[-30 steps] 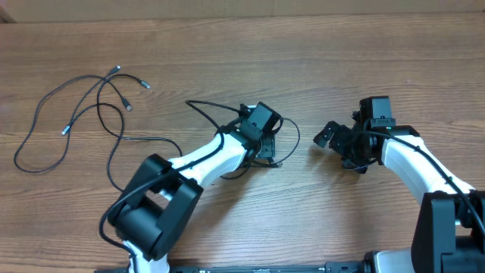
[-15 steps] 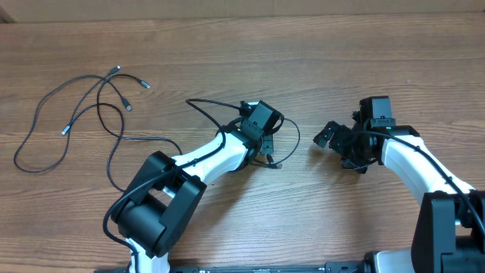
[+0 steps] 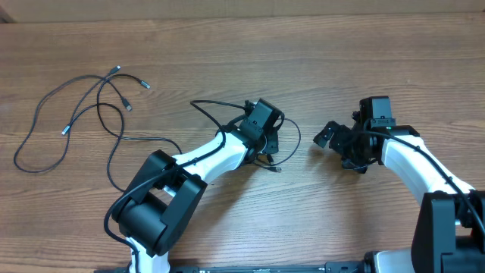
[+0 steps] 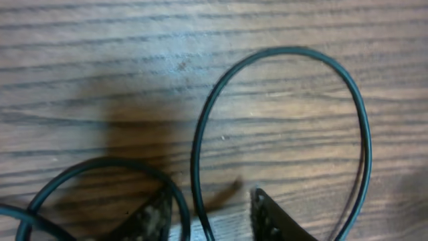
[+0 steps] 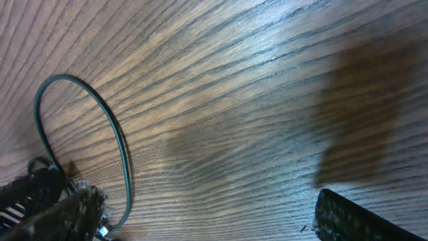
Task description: Untangle cables
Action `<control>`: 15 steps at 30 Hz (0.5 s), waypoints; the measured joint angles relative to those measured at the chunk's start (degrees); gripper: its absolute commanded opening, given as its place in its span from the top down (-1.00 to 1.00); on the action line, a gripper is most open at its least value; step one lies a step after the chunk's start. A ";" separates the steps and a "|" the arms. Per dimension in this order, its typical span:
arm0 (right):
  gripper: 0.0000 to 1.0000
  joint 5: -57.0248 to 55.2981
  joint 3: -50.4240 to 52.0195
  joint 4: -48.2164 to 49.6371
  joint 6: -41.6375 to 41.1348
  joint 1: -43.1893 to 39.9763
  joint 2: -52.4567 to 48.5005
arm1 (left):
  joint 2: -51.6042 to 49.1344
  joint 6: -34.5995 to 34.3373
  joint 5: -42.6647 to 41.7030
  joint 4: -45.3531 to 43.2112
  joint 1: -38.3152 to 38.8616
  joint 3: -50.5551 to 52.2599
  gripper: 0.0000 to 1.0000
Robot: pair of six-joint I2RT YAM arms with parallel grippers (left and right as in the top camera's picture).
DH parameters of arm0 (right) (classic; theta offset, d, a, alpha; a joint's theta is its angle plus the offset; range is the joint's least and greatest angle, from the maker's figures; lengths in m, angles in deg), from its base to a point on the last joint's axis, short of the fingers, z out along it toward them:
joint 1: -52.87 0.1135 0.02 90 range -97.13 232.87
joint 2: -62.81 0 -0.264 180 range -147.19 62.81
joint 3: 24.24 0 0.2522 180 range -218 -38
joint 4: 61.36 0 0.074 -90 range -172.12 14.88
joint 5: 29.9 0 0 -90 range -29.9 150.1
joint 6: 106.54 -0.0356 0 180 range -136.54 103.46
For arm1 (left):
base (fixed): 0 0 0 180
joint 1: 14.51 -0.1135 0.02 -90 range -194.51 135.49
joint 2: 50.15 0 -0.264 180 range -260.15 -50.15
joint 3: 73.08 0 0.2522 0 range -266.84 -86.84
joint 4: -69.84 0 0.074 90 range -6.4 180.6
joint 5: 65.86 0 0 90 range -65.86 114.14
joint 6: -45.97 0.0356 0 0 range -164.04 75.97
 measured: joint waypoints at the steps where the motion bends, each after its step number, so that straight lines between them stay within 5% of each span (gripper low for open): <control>1: -1.00 0.00 0.00 0.00 -0.02 0.02 -0.02 | -0.11 -0.22 -0.24 0.00 0.00 0.00 0.50; 6: -1.00 0.00 0.00 0.00 -0.02 0.00 -0.02 | -0.24 -0.22 -1.05 0.00 0.02 0.00 0.53; 11: -1.00 0.02 0.00 -0.02 0.00 0.00 -0.02 | -0.44 -0.94 -0.98 -0.02 0.48 0.00 0.88; 15: -1.00 0.02 0.00 0.00 0.00 0.02 0.00 | -0.50 -0.76 -0.46 0.00 0.85 0.00 0.91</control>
